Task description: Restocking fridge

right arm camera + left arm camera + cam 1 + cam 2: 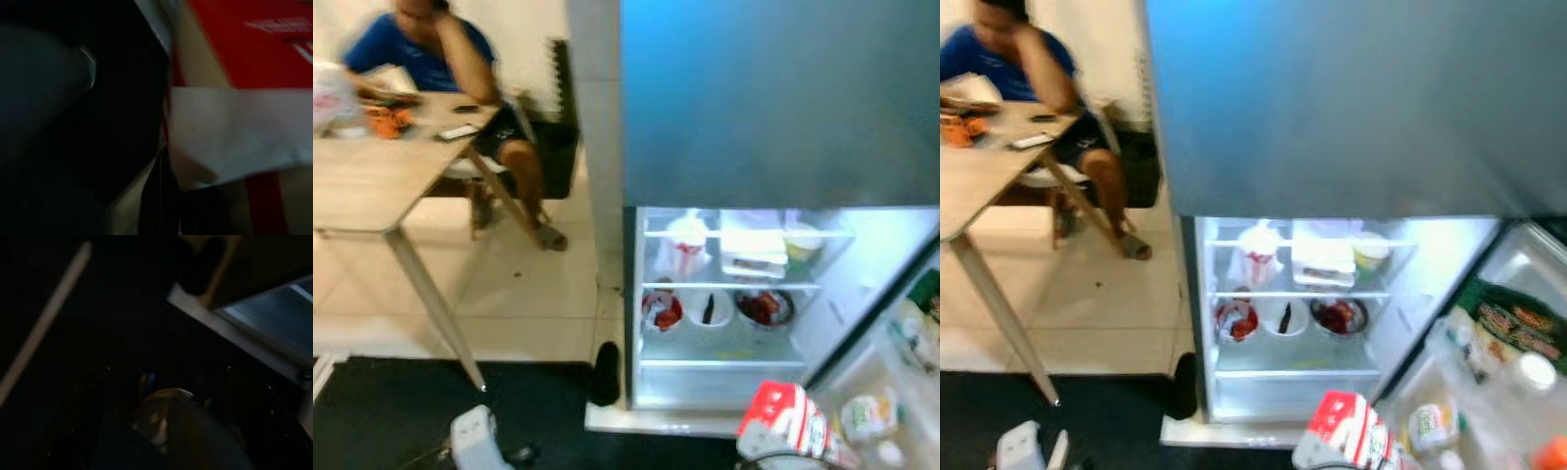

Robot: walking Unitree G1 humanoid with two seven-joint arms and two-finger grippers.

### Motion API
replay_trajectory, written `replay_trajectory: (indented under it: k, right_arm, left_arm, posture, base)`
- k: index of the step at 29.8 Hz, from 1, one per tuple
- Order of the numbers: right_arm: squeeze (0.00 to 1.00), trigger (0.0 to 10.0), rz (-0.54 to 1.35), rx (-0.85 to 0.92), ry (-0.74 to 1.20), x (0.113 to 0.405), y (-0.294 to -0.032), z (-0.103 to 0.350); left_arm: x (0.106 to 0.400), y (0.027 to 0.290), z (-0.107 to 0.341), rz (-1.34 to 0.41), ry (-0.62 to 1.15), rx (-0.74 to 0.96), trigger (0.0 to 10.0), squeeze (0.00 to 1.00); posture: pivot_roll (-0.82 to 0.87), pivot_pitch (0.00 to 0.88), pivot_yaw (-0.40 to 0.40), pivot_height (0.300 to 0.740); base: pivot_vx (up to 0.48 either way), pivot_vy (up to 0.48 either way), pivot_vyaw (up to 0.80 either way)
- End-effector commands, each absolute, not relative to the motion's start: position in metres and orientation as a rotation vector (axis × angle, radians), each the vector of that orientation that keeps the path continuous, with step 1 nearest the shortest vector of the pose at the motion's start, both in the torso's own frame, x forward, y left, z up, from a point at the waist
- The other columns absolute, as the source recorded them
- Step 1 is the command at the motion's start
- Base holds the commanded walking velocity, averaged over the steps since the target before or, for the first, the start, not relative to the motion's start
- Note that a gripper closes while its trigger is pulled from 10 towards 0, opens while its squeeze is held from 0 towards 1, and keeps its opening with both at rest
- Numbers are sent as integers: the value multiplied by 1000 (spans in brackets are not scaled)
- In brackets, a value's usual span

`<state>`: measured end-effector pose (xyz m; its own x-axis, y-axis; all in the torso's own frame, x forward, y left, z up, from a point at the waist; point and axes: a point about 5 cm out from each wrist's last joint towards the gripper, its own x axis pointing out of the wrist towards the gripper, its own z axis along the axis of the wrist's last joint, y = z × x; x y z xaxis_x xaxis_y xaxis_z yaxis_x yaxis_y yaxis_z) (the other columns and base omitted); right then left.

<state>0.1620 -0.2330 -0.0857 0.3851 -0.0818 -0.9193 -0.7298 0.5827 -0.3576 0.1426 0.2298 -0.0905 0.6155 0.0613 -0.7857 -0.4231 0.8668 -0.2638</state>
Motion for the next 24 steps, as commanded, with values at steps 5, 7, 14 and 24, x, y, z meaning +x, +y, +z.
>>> replay_trajectory:
  k: [5,7,14,24]
  right_arm:
    - [0,10000,506,-877,1092,164,-227,-86]
    - [0,10000,525,-889,1072,167,-224,-85]
    - [0,10000,590,-923,1013,175,-211,-84]
    - [0,10000,656,-987,945,187,-199,-80]
  left_arm:
    - [146,228,-89,239,865,-437,10000,0]
    - [149,227,-88,225,858,-442,10000,0]
    - [158,219,-85,132,838,-436,10000,0]
    - [172,212,-80,70,816,-422,10000,0]
  posture:
    - [-87,0,26,740]
    - [-87,0,26,740]
    - [-87,0,26,740]
    - [-84,0,32,740]
  base:
    - [0,0,0]
    - [0,0,0]
    - [0,-309,0]
    - [0,-136,0]
